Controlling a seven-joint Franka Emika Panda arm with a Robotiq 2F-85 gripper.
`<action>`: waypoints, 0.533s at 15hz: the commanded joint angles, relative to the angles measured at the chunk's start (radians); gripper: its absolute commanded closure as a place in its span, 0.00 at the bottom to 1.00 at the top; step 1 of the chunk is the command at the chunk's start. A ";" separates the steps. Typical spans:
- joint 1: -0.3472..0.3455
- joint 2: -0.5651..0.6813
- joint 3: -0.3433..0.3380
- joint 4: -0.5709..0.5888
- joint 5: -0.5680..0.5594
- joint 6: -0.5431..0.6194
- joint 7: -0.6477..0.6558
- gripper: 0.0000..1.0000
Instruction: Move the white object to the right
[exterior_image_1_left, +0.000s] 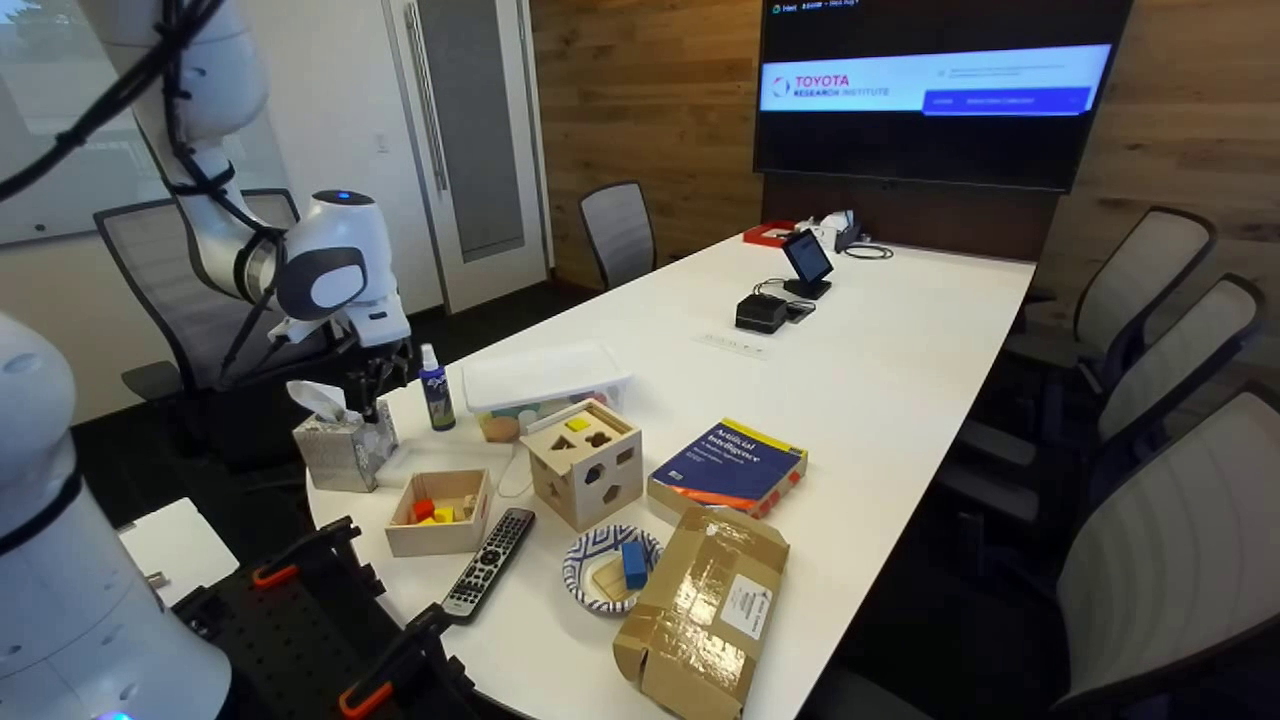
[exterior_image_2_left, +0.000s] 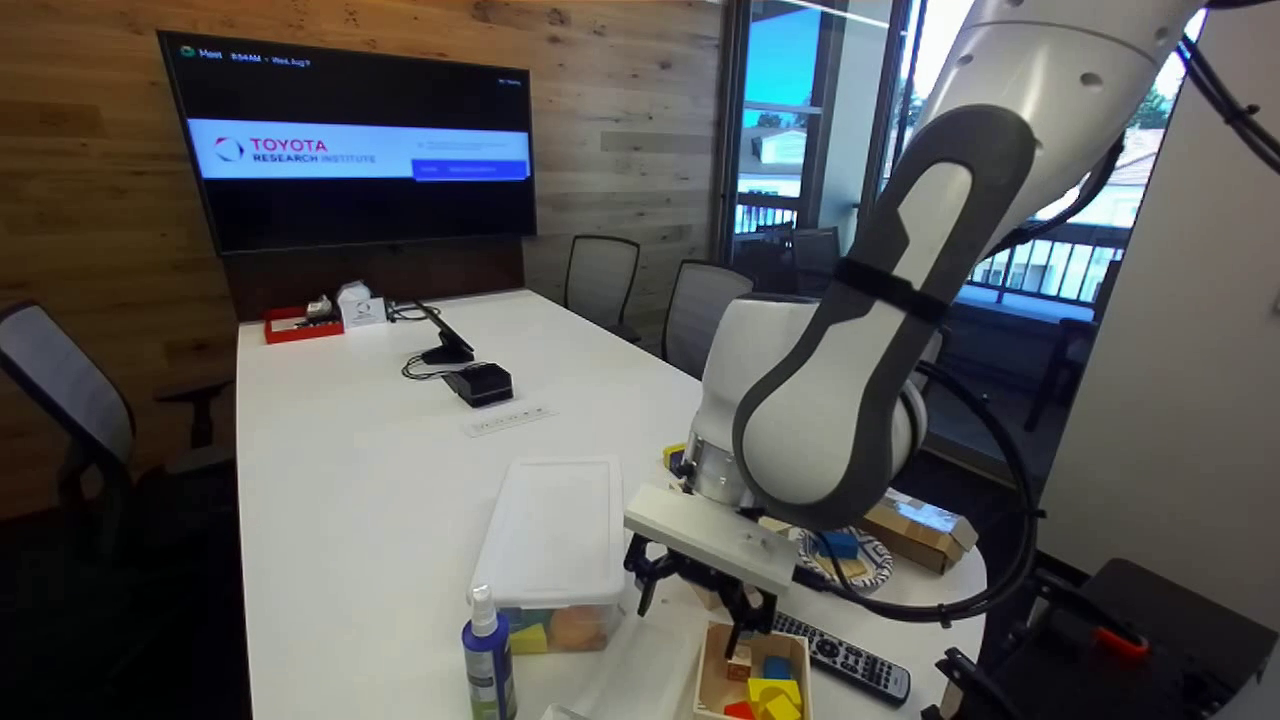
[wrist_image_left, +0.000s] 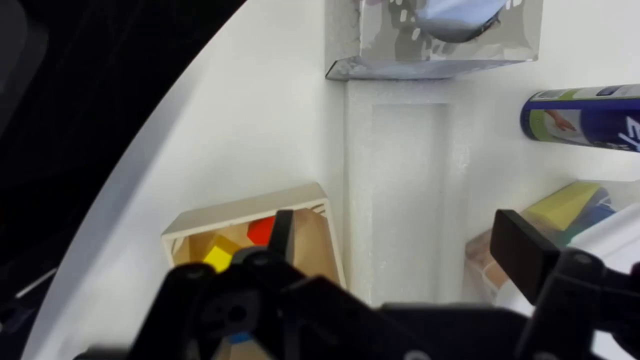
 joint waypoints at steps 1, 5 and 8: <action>-0.061 0.143 0.061 0.095 0.068 0.061 -0.065 0.00; -0.136 0.269 0.108 0.187 0.086 0.053 -0.153 0.00; -0.207 0.370 0.160 0.237 0.125 0.068 -0.220 0.00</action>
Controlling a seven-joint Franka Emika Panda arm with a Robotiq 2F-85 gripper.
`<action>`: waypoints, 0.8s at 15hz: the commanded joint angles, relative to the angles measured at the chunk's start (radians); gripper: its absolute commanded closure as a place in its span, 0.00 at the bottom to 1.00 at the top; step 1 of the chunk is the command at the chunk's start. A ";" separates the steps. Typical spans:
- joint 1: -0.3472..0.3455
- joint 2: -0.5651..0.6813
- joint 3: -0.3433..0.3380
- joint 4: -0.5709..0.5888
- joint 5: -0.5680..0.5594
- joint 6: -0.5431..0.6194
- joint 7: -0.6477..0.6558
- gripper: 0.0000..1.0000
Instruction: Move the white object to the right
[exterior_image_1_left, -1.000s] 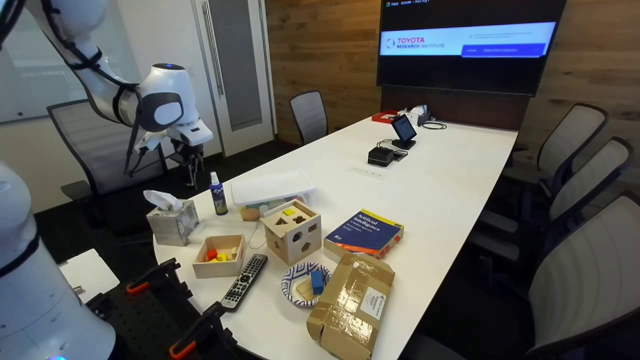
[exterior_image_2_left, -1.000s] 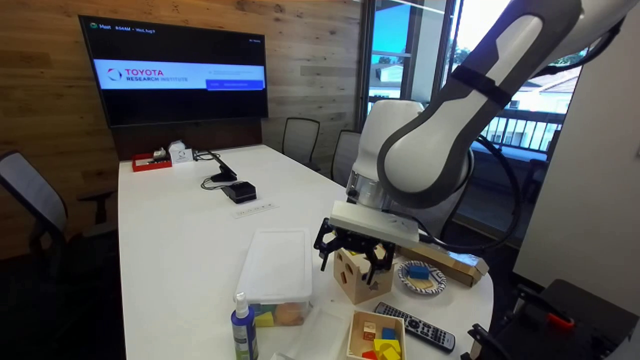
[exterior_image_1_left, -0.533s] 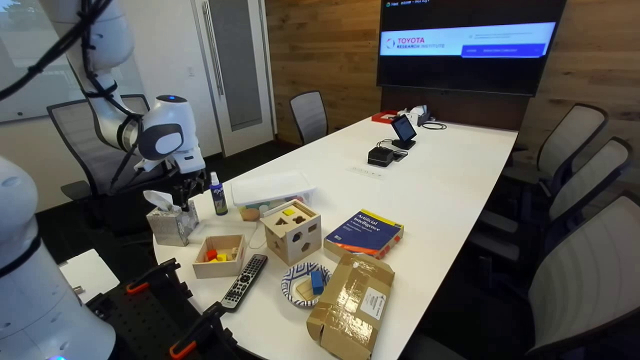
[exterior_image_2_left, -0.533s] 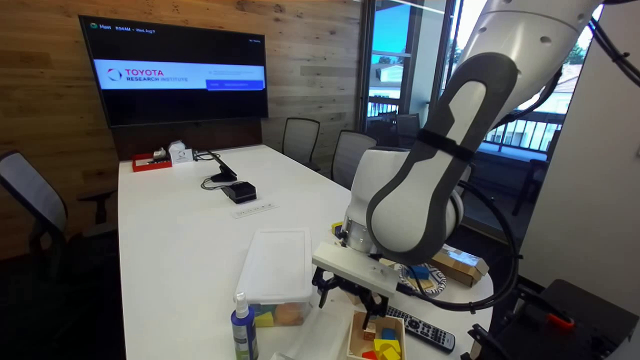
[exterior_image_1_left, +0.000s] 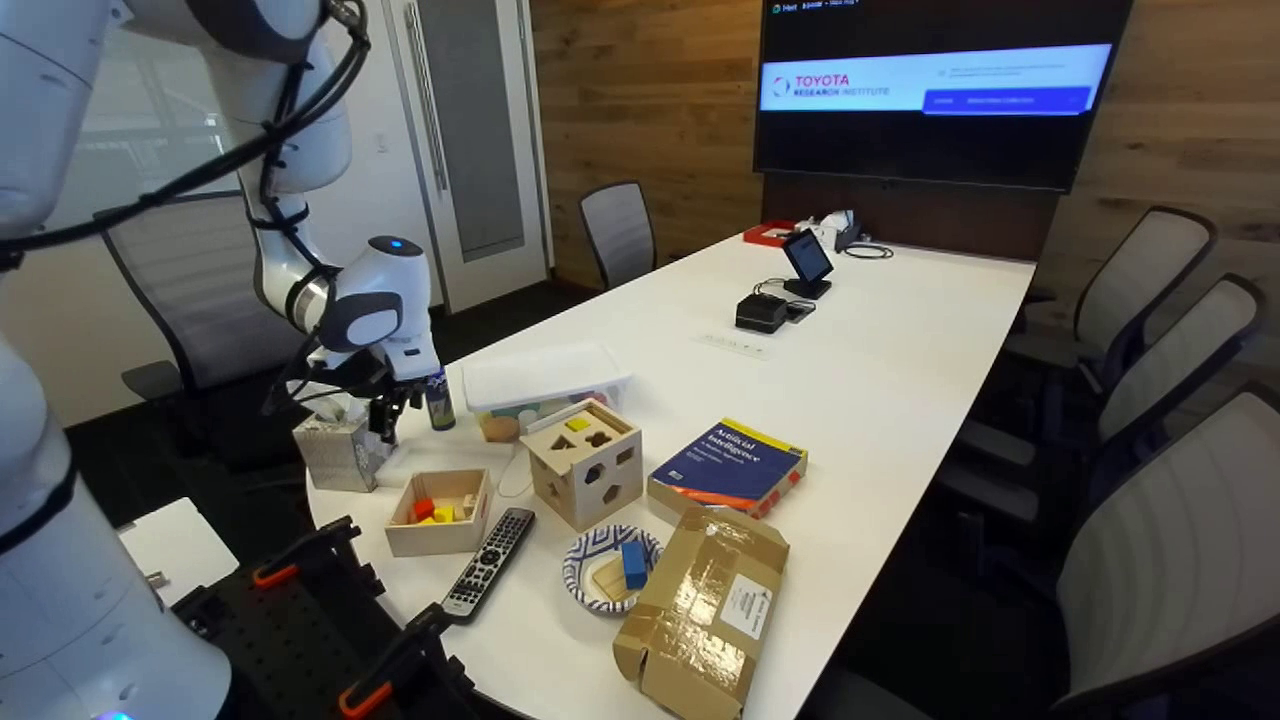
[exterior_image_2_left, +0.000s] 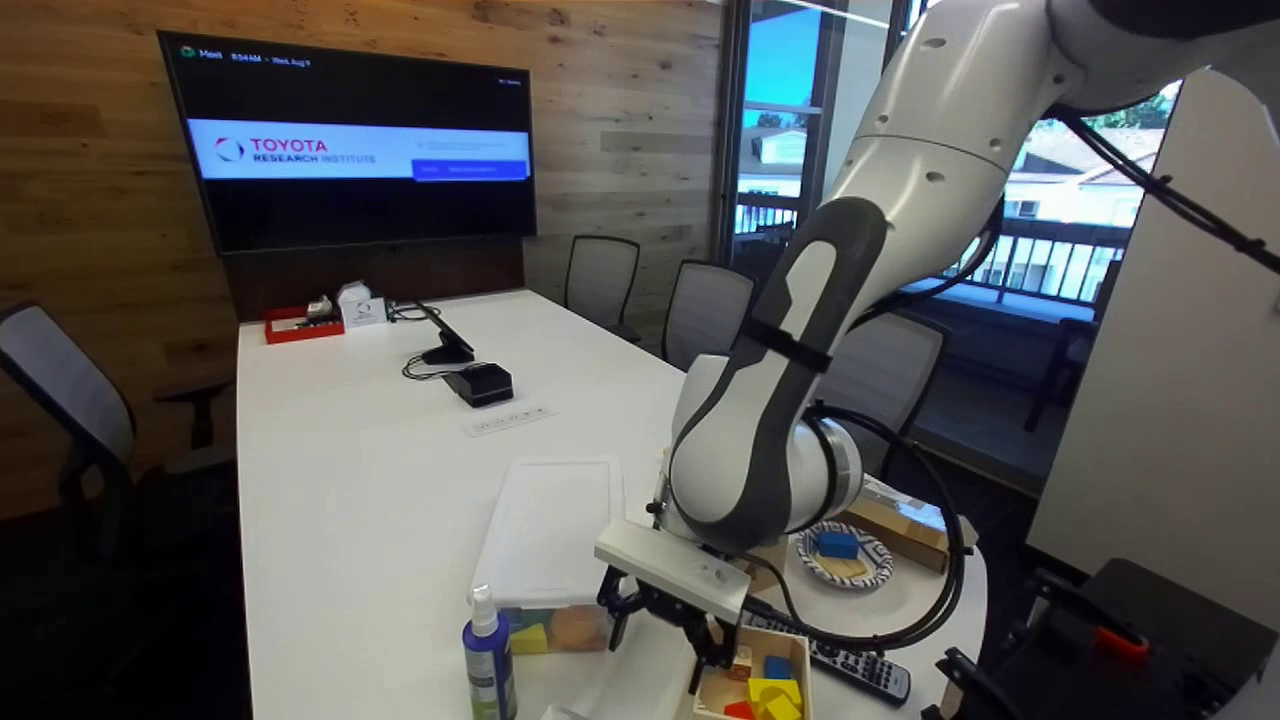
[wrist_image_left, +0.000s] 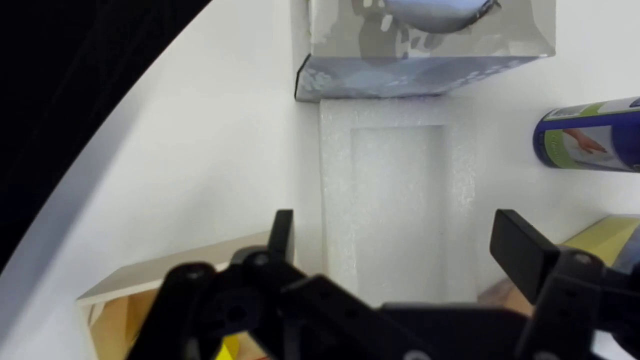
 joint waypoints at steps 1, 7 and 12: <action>-0.088 0.133 0.078 0.073 0.061 0.041 -0.097 0.00; -0.102 0.295 0.093 0.177 0.077 0.029 -0.163 0.00; -0.017 0.332 0.031 0.225 0.081 -0.007 -0.112 0.00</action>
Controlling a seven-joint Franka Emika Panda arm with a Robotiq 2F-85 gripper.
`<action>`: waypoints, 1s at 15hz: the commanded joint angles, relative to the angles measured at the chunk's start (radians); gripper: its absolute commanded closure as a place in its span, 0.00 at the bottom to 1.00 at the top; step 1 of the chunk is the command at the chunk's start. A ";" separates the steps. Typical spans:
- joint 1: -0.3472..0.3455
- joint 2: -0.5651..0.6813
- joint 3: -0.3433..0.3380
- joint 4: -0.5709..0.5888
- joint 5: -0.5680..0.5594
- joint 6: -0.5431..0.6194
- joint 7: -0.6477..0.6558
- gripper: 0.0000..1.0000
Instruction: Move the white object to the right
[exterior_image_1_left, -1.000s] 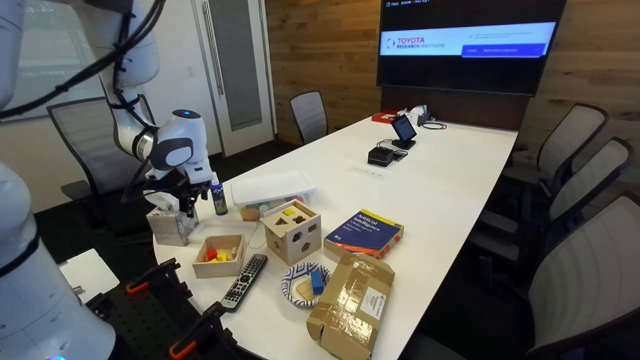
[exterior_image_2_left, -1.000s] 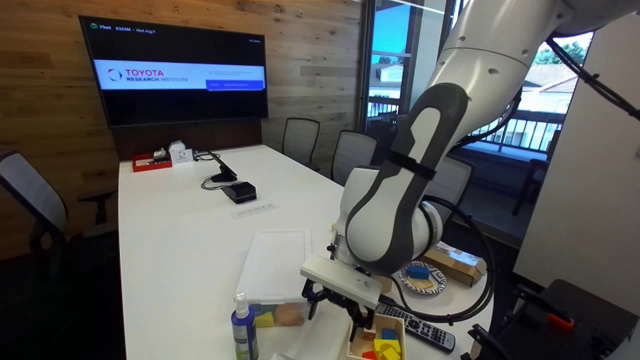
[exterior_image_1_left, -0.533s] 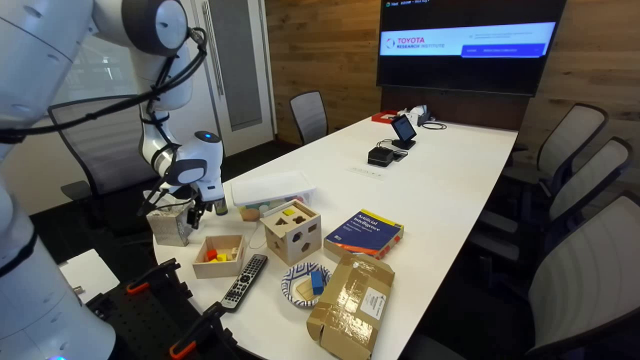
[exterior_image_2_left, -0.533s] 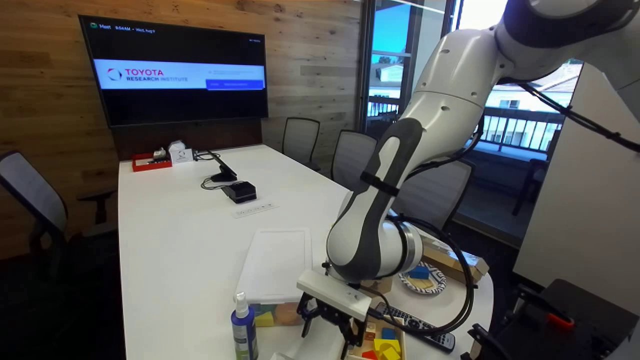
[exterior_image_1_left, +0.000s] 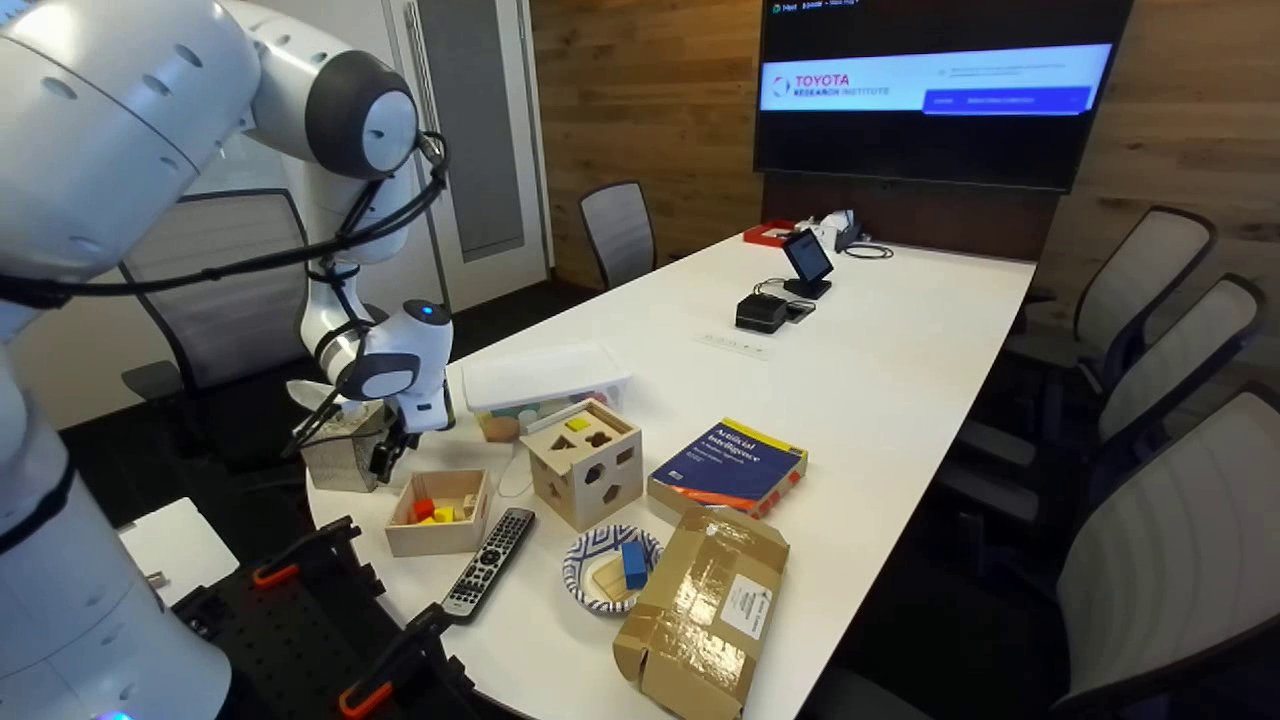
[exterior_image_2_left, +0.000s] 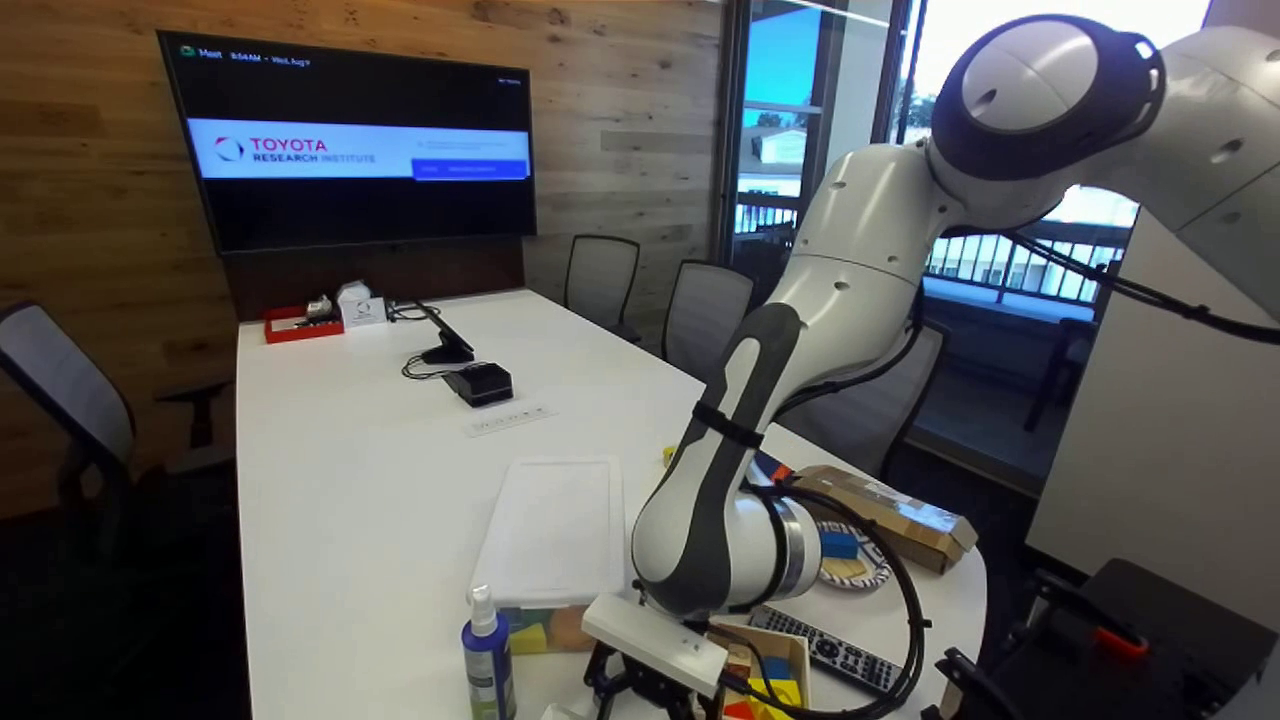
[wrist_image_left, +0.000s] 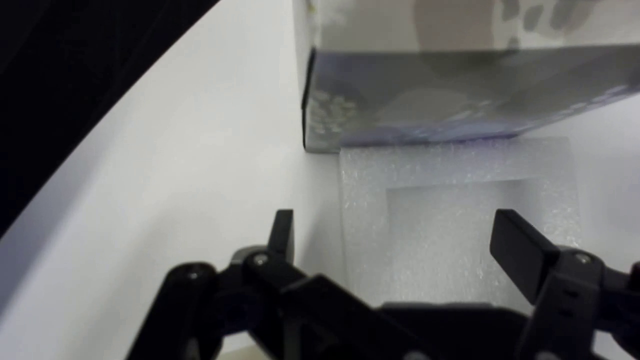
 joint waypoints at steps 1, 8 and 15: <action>0.083 0.007 -0.053 0.044 0.036 -0.034 0.026 0.00; 0.209 0.001 -0.161 0.068 0.038 -0.064 0.111 0.42; 0.236 -0.017 -0.192 0.085 0.015 -0.088 0.110 0.92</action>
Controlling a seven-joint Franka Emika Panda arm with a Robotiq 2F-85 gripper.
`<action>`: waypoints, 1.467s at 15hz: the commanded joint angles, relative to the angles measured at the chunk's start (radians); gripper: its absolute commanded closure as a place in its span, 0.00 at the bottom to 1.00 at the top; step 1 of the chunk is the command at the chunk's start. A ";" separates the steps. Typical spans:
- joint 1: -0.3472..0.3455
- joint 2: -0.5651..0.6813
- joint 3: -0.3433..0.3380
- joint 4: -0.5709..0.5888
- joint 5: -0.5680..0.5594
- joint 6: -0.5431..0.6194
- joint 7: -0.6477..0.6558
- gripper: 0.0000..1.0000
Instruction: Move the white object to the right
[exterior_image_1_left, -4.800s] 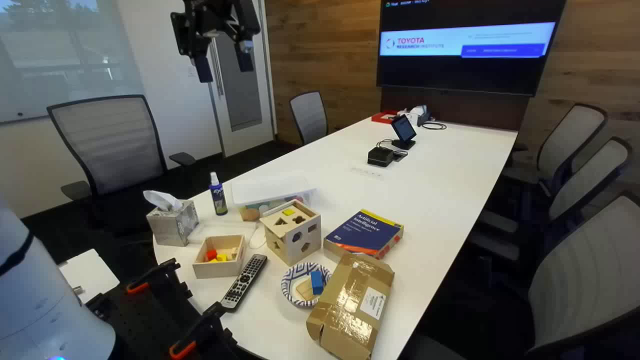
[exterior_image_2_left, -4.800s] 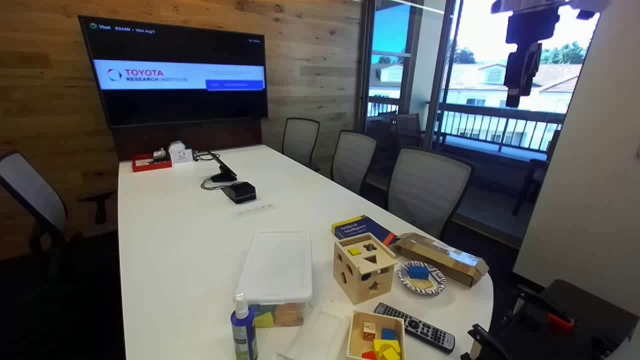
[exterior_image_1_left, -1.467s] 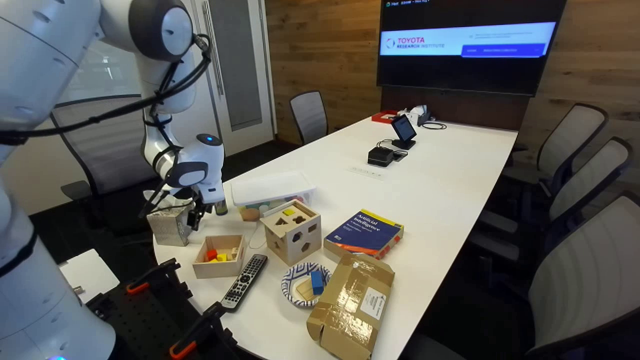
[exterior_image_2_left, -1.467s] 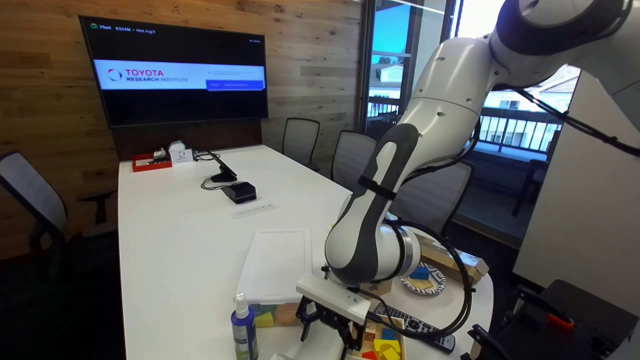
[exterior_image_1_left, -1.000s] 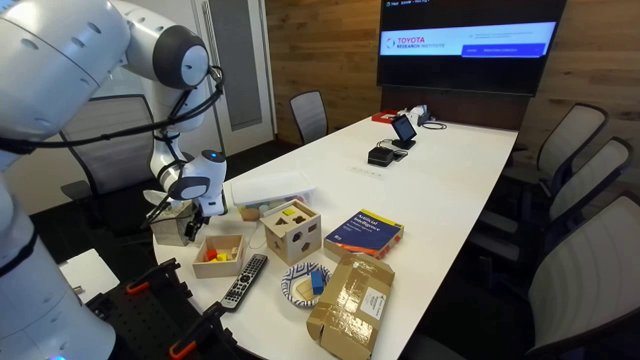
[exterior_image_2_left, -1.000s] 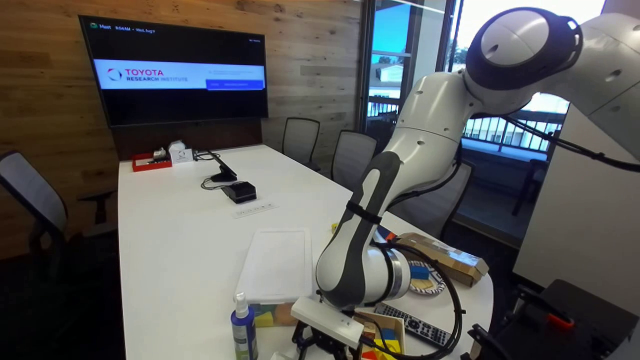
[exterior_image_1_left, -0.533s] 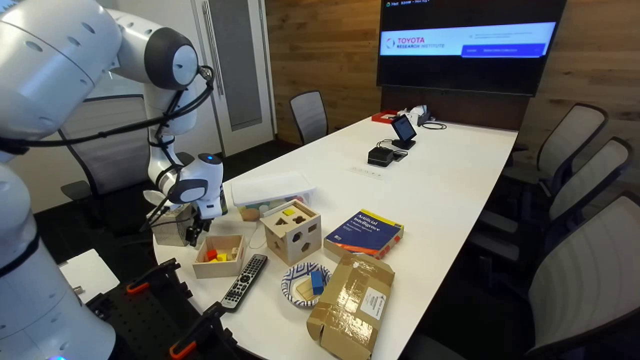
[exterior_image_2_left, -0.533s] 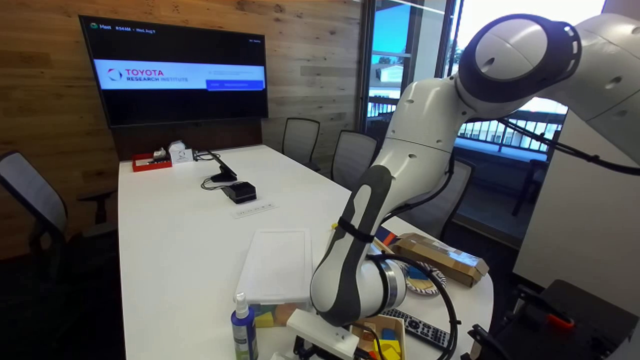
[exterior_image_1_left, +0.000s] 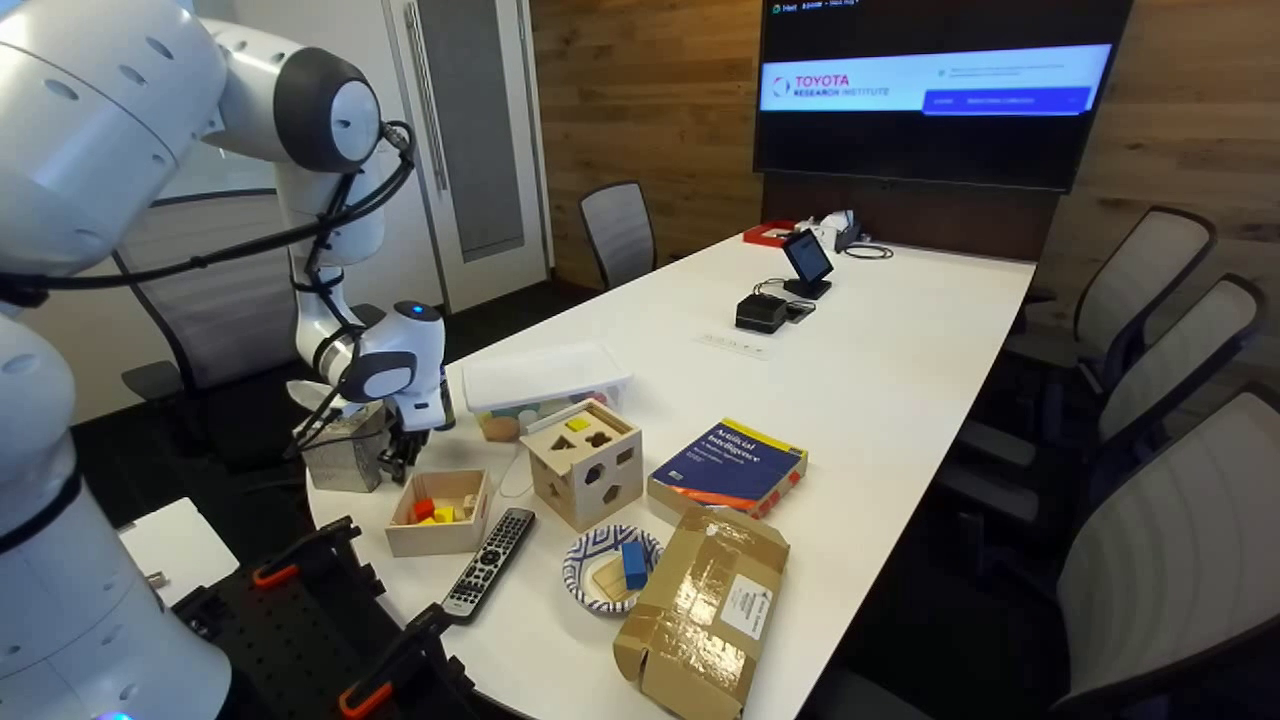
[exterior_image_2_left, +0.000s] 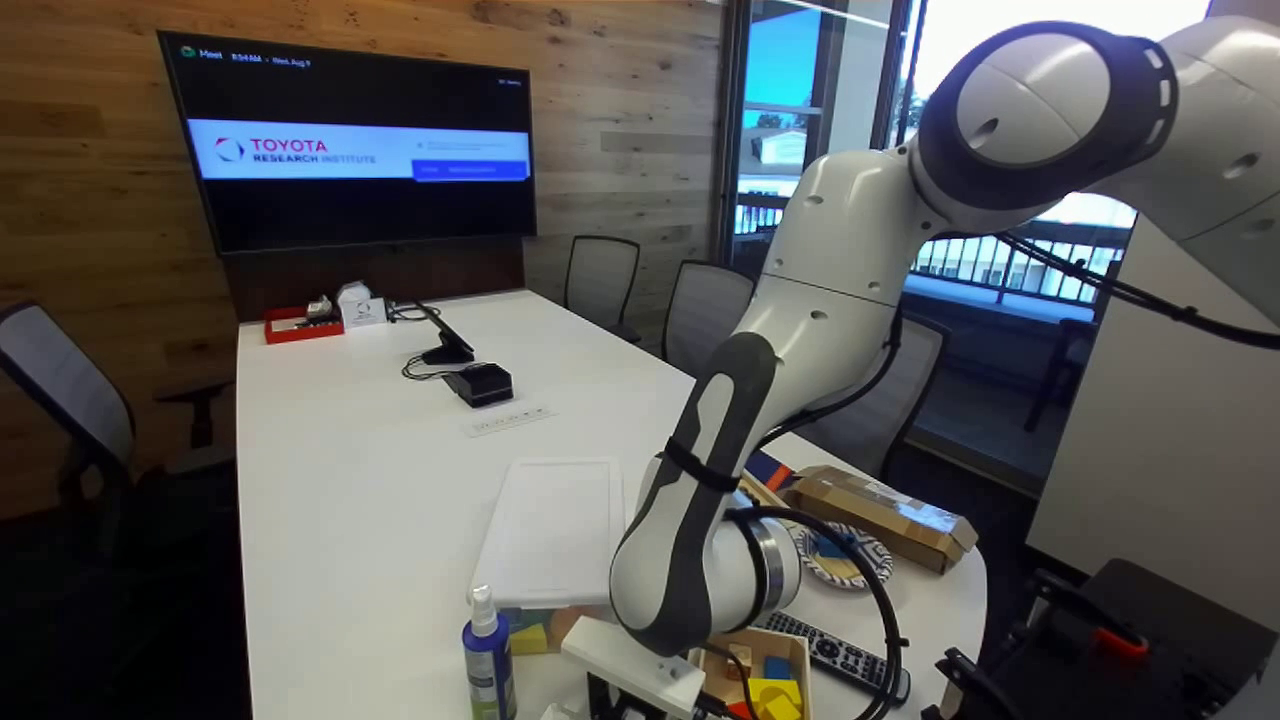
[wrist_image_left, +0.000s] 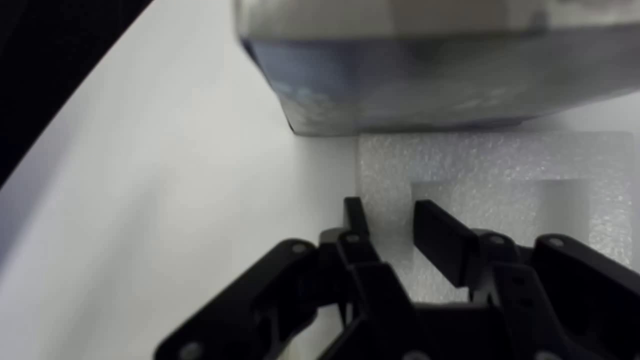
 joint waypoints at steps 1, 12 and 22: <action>0.016 -0.022 -0.024 0.005 -0.007 -0.040 0.006 0.99; 0.067 -0.240 -0.101 -0.111 -0.107 -0.136 -0.011 0.96; 0.130 -0.458 -0.156 -0.274 -0.134 -0.183 0.098 0.96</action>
